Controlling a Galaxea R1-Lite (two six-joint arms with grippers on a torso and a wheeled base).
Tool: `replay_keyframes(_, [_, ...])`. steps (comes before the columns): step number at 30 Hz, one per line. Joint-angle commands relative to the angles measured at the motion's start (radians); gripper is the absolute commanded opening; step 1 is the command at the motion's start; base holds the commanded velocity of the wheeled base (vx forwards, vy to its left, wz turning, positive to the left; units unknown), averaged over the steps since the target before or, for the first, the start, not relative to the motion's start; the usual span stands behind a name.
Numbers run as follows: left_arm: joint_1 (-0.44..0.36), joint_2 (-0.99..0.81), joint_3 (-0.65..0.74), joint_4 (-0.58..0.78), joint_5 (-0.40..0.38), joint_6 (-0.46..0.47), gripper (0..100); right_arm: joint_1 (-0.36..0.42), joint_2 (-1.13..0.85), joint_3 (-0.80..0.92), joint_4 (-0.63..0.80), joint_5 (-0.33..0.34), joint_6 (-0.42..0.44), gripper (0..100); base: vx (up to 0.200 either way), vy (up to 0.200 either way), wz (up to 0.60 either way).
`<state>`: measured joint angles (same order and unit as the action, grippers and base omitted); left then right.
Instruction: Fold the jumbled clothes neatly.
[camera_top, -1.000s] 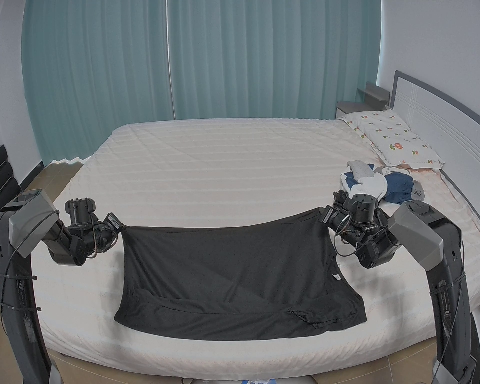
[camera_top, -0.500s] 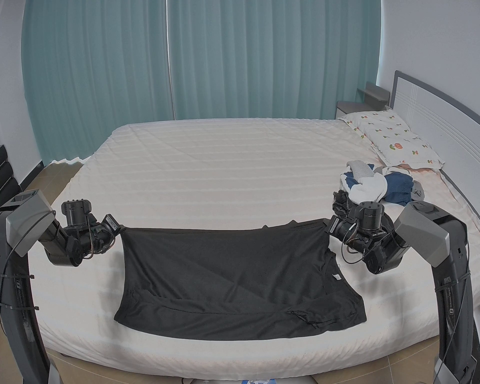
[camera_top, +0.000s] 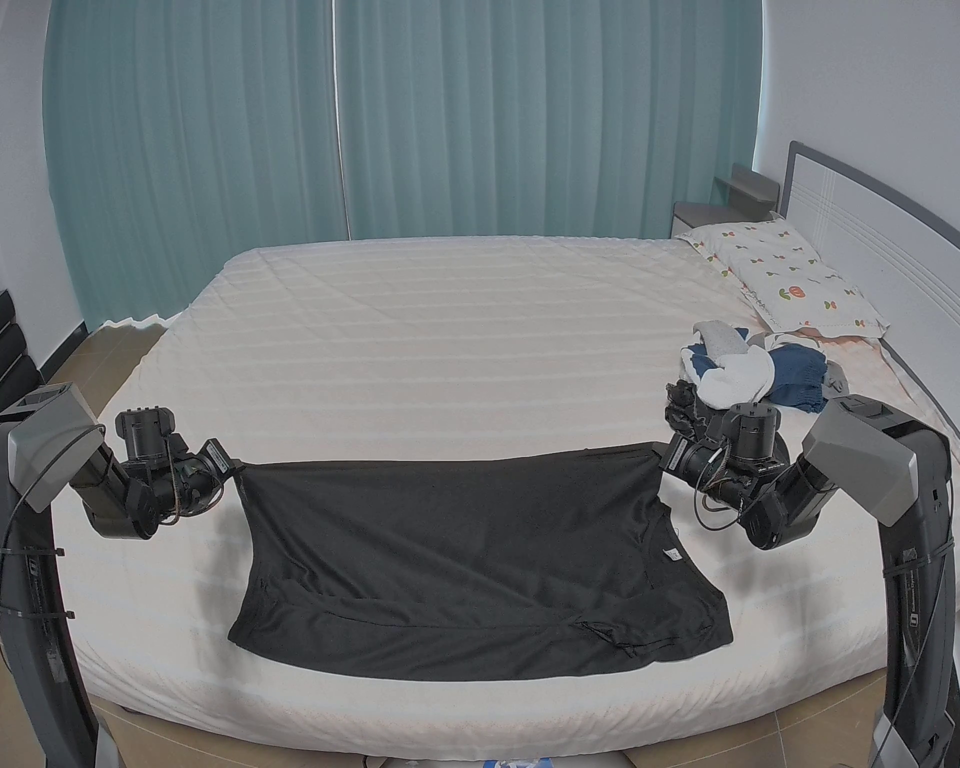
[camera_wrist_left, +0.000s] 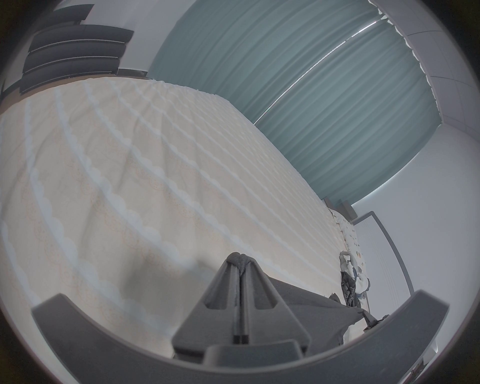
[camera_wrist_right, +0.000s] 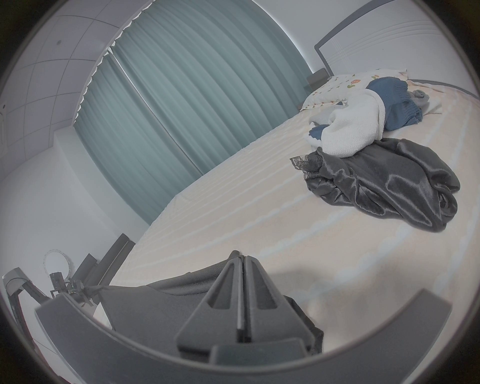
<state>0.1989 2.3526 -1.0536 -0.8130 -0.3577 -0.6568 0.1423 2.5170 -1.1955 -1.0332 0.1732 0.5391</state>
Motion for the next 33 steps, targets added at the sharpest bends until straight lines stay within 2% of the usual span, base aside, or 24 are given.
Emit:
replay_keyframes(1, [-0.003,0.004,0.001,-0.003,0.0,0.005,0,-0.001,-0.001,-0.027,-0.015,-0.001,0.007,0,0.0,0.0,0.0])
replay_keyframes(10, [-0.016,0.039,-0.003,-0.098,0.003,0.0,0,-0.004,0.014,-0.073,-0.007,-0.006,0.008,0,0.0,0.0,0.0])
replay_keyframes(25, [-0.01,0.039,0.024,-0.1,-0.006,0.006,0,-0.013,-0.004,0.013,-0.018,0.002,0.01,0,0.0,0.0,0.0])
replay_keyframes(29, [-0.003,0.036,0.053,-0.137,-0.053,0.009,0,-0.015,-0.017,0.067,-0.031,0.046,0.01,0,0.0,0.0,0.0])
replay_keyframes(33, [0.002,0.037,0.058,-0.147,-0.055,0.017,0,-0.018,-0.02,0.093,-0.045,0.058,0.01,0,0.0,0.0,0.0])
